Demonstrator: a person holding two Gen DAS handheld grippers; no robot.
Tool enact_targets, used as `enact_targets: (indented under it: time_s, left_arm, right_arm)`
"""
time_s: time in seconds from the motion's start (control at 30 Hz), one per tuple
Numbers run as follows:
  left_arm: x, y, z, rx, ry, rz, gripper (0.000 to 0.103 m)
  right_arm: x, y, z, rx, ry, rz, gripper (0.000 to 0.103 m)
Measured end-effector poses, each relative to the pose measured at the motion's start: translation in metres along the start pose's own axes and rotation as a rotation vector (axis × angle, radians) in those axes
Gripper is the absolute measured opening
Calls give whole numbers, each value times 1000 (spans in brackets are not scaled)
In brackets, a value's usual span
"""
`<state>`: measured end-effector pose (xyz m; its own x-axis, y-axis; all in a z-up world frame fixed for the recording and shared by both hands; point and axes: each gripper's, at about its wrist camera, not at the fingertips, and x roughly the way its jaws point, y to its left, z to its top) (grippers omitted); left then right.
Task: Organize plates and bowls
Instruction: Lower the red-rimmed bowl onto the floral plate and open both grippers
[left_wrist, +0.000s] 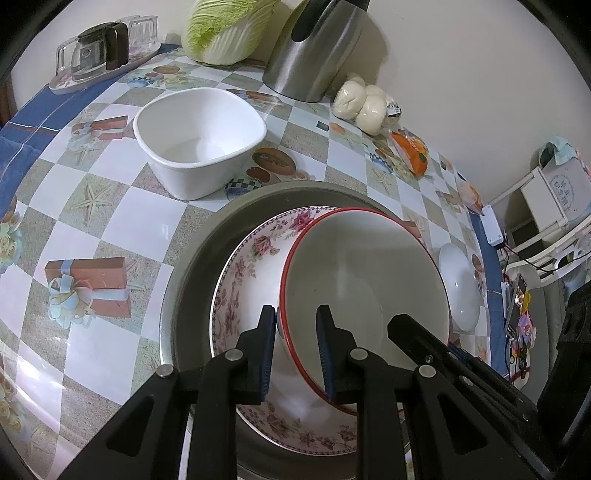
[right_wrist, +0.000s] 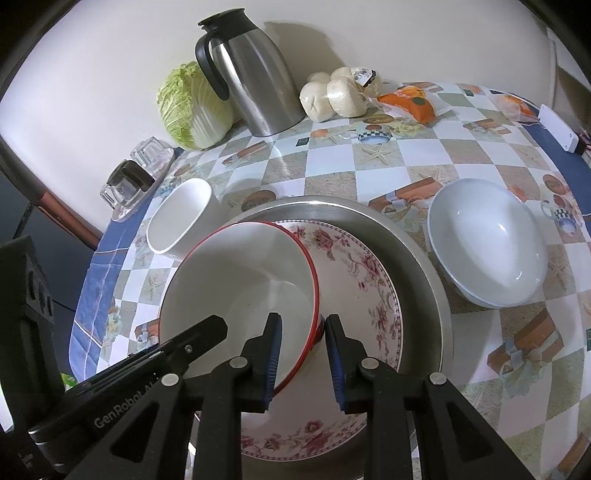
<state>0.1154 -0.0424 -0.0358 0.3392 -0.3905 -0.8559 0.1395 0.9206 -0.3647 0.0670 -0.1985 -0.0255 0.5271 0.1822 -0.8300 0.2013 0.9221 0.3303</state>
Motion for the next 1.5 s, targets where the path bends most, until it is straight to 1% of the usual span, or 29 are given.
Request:
enact_targets:
  time_s: [0.13, 0.33, 0.4, 0.53, 0.57, 0.6, 0.63, 0.67, 0.7, 0.73, 0.83, 0.87, 0.93, 0.97, 1.07, 1.23, 1.27, 1.33, 1.5]
  left_arm:
    - [-1, 1, 1, -2, -4, -6, 25]
    - [-13, 0, 2, 3, -37, 9, 26]
    - [-18, -1, 2, 9, -51, 17, 31]
    - [-27, -1, 1, 17, -76, 20, 36]
    - [-29, -1, 1, 18, -81, 18, 40]
    - [-31, -1, 1, 17, -87, 17, 45]
    - [-34, -1, 1, 18, -93, 19, 47]
    - [-35, -1, 1, 19, -97, 22, 51]
    - [-37, -1, 0, 19, -103, 25, 54]
    - [-39, -1, 0, 18, -108, 28, 55]
    - [-44, 1, 1, 9, -122, 37, 63]
    - [-46, 3, 1, 6, -129, 45, 65]
    - [-49, 5, 1, 4, -141, 64, 67]
    - [-50, 7, 2, 1, -148, 81, 69]
    - [-50, 15, 2, -18, -155, 119, 79]
    - [-45, 26, 4, -45, -143, 154, 82]
    - [-44, 27, 4, -46, -140, 161, 85]
    - [-42, 29, 4, -45, -138, 165, 87]
    - [-40, 29, 3, -29, -142, 180, 90]
  right_arm:
    - [-6, 2, 1, -11, -19, -6, 27]
    - [-19, 2, 2, -21, -54, -12, 27]
    - [-26, 3, 3, -27, -73, -13, 27]
    - [-35, 4, 4, -33, -96, -19, 27]
    - [-36, 4, 4, -36, -98, -26, 27]
    - [-37, 4, 4, -37, -99, -35, 31]
    - [-37, 4, 3, -37, -99, -40, 39]
    - [-38, 4, 3, -37, -99, -42, 43]
    - [-38, 3, 3, -38, -99, -45, 51]
    - [-39, 3, 3, -41, -101, -48, 56]
    - [-41, 2, 3, -44, -113, -56, 65]
    - [-42, 1, 3, -46, -116, -60, 66]
    - [-42, 1, 3, -51, -119, -66, 73]
    - [-42, 2, 3, -55, -122, -72, 74]
    - [-42, 2, 3, -66, -128, -81, 79]
    - [-40, 1, 2, -66, -131, -91, 89]
    - [-40, 0, 2, -64, -133, -91, 91]
    - [-40, -1, 2, -61, -140, -90, 103]
    - [-38, -2, 2, -59, -142, -102, 103]
